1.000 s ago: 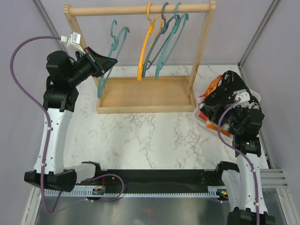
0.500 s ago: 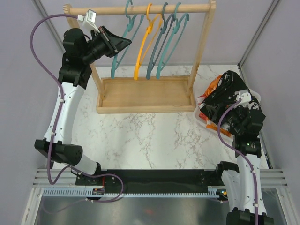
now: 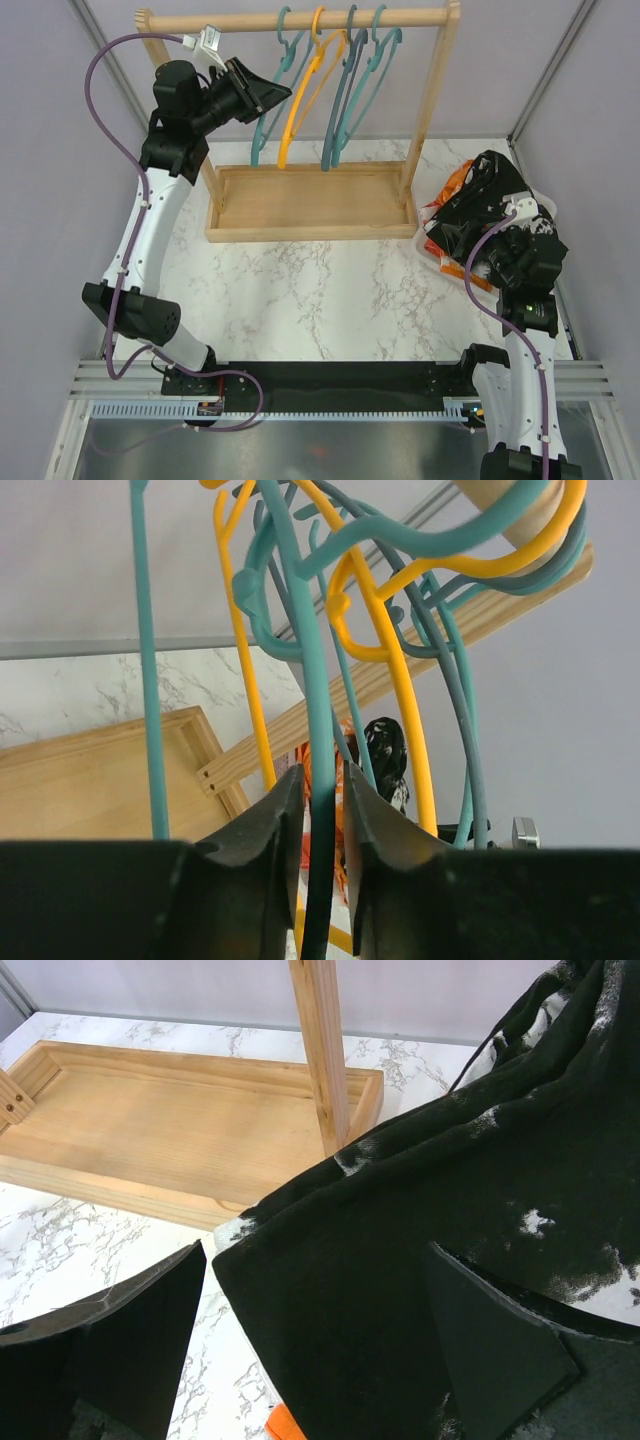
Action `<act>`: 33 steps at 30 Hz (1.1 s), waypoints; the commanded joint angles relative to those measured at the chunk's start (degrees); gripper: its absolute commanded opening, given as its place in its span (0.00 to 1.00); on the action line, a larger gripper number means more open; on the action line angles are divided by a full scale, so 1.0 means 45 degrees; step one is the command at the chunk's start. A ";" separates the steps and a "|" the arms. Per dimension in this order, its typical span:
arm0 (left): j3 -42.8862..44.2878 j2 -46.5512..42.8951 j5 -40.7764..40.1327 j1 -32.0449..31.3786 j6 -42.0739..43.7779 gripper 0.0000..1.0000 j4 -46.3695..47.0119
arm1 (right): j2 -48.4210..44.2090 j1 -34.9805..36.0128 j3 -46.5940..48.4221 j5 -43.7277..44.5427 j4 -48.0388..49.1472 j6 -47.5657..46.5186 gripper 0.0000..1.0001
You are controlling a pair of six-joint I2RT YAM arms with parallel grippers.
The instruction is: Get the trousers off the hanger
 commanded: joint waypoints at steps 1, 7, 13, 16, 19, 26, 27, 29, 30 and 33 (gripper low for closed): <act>-0.0241 -0.0577 -0.0222 -0.0057 0.0040 0.31 0.0456 | -0.0118 -0.0096 0.0115 -0.0103 0.0430 -0.0179 0.98; -0.0553 -0.1554 -0.0806 -0.0057 0.0859 0.69 -0.0109 | -0.0137 -0.0154 0.0115 -0.0123 0.0449 -0.0159 0.98; -0.1957 -0.3700 -0.1763 -0.0057 0.1992 0.80 -0.0520 | -0.0196 -0.0271 0.0096 0.0150 0.0469 -0.0023 0.98; -0.3109 -0.5165 -0.2426 -0.0057 0.2636 0.86 -0.0618 | -0.0293 -0.0349 0.0076 0.0345 0.0489 0.0133 0.98; -0.4281 -0.6689 -0.3342 -0.0038 0.3397 0.92 -0.0891 | -0.0449 -0.0428 0.0037 0.0579 0.0586 0.0289 0.98; -0.7714 -1.0165 -0.5977 -0.0038 0.5505 1.00 -0.1496 | -0.0431 -0.0506 0.0115 0.1963 0.0606 0.0622 0.98; -0.8128 -1.0555 -0.6409 -0.0038 0.5683 1.00 -0.1555 | -0.0392 -0.0506 0.0135 0.2141 0.0586 0.0641 0.98; -0.9238 -1.1552 -0.7114 -0.0057 0.6094 1.00 -0.1634 | -0.0275 -0.0525 0.0174 0.2570 0.0586 0.0758 0.98; -0.9593 -1.1846 -0.7503 -0.0038 0.6172 1.00 -0.1711 | -0.0235 -0.0526 0.0193 0.2727 0.0586 0.0836 0.98; -1.0902 -1.2804 -0.8032 -0.0057 0.6465 1.00 -0.1771 | -0.0040 -0.0526 0.0232 0.3585 0.0508 0.1129 0.98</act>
